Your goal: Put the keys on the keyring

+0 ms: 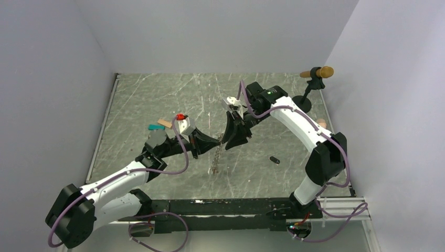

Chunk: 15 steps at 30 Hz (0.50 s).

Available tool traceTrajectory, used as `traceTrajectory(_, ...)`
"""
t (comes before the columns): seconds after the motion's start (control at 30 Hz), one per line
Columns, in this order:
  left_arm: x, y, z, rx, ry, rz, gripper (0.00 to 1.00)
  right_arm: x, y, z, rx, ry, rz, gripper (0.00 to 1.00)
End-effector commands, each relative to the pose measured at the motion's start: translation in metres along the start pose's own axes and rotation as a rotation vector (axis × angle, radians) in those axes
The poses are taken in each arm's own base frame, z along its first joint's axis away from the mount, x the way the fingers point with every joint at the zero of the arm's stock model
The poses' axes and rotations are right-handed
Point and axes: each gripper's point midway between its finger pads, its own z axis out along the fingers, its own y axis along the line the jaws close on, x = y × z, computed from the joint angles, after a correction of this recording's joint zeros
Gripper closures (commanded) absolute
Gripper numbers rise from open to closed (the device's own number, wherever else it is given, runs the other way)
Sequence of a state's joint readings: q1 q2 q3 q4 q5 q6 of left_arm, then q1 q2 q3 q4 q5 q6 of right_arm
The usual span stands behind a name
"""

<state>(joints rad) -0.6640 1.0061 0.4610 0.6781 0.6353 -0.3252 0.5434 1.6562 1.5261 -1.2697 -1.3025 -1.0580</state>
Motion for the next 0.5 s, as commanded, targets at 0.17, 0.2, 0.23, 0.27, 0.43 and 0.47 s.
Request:
traceTrajectory(0.17, -0.024, -0.007, 0.004, 0.027, -0.075, 0.047, 1.00, -0.017, 0.004, 0.007, -0.039, -0.046, -0.030, 0.88)
traceTrajectory(0.2, -0.023, -0.007, 0.004, 0.028, -0.073, 0.047, 1.00, -0.017, 0.003, 0.006, -0.038, -0.047, -0.026, 0.97)
traceTrajectory(0.23, -0.022, -0.008, 0.003, 0.033, -0.074, 0.051, 1.00, -0.017, 0.003, 0.007, -0.040, -0.049, -0.024, 1.00)
traceTrajectory(0.27, -0.022, -0.008, 0.003, 0.037, -0.074, 0.055, 1.00, -0.017, 0.004, 0.007, -0.046, -0.053, -0.025, 1.00)
traceTrajectory(0.43, -0.017, -0.021, 0.002, 0.123, -0.060, 0.101, 1.00, -0.016, 0.016, 0.010, -0.100, -0.089, -0.025, 1.00)
traceTrajectory(0.47, -0.016, -0.023, 0.002, 0.142, -0.054, 0.105, 1.00, -0.015, 0.019, 0.011, -0.112, -0.087, -0.036, 0.90)
